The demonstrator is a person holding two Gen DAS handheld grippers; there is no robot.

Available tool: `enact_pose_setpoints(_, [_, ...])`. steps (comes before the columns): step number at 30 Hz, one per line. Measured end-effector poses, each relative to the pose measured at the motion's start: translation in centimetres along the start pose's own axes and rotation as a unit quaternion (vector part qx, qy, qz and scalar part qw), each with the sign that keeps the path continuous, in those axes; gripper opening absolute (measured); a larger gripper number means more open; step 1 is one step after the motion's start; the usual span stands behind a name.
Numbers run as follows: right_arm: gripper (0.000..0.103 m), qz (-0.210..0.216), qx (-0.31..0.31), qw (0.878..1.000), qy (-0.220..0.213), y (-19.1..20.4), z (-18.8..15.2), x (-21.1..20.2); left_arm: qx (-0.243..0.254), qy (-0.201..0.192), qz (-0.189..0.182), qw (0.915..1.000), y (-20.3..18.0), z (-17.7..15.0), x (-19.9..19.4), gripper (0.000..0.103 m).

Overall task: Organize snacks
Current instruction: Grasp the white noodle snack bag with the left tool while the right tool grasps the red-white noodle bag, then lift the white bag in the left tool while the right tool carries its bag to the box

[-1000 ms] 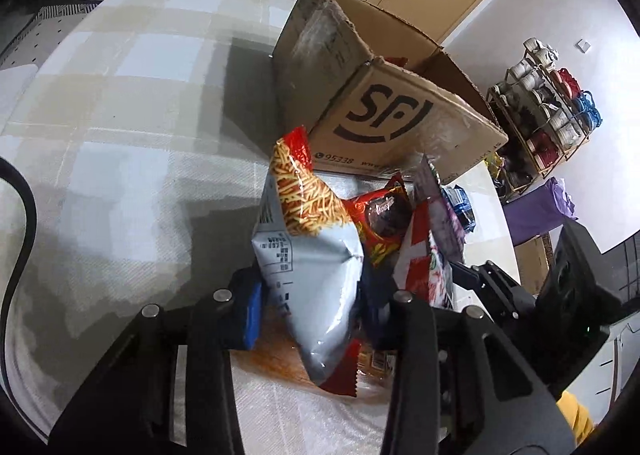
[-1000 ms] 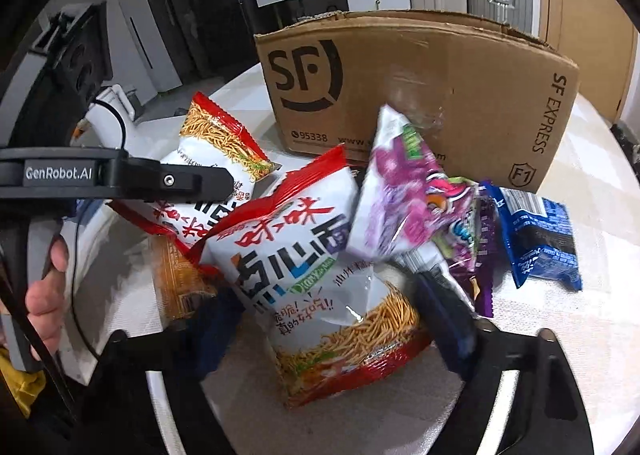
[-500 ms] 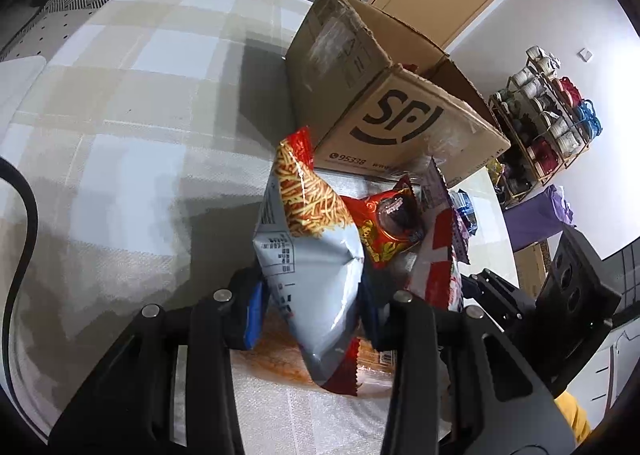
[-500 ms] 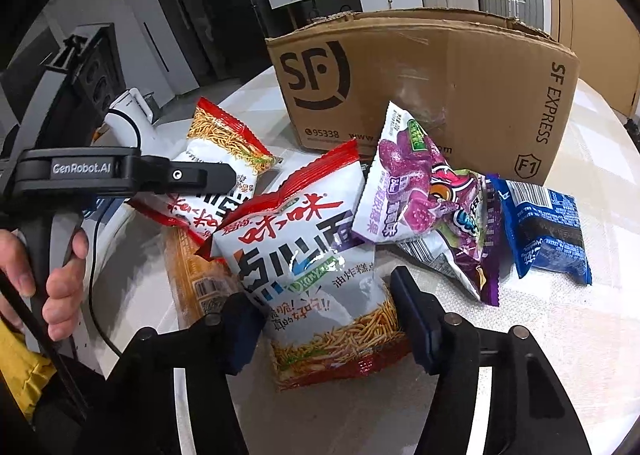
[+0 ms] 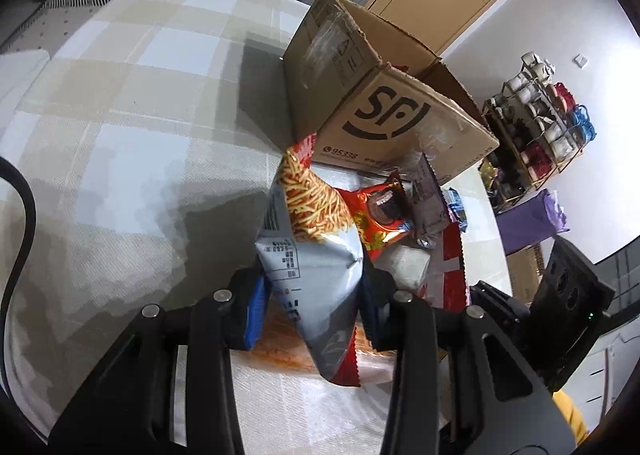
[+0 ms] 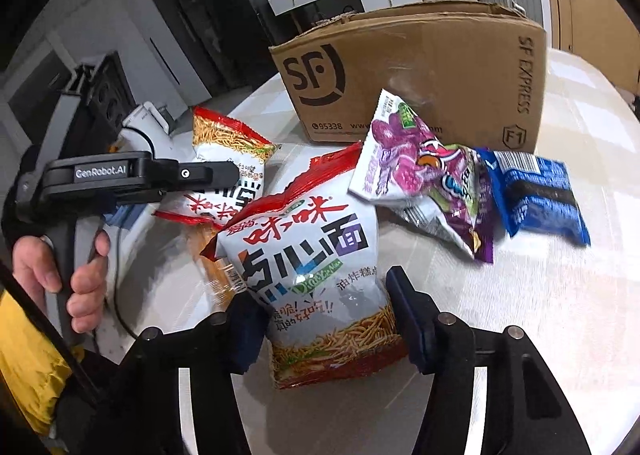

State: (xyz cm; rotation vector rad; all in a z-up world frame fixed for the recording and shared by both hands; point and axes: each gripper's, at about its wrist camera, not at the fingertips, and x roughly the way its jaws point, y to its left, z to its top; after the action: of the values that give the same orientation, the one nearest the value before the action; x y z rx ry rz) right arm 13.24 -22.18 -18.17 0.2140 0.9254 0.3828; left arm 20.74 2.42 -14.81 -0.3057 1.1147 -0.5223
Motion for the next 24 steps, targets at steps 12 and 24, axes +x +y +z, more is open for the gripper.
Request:
enact_pose_setpoints(12, [0.051,0.001,-0.013,1.000,-0.009,0.4,0.3,-1.2,0.001,0.002,-0.014,0.9999,-0.5,-0.5,0.4,0.030])
enact_pose_setpoints(24, [0.050,0.018,-0.025,0.999,-0.037,2.1,0.1,-2.4,0.009,-0.025,-0.029,0.9992,-1.2,-1.1,-1.9,0.029])
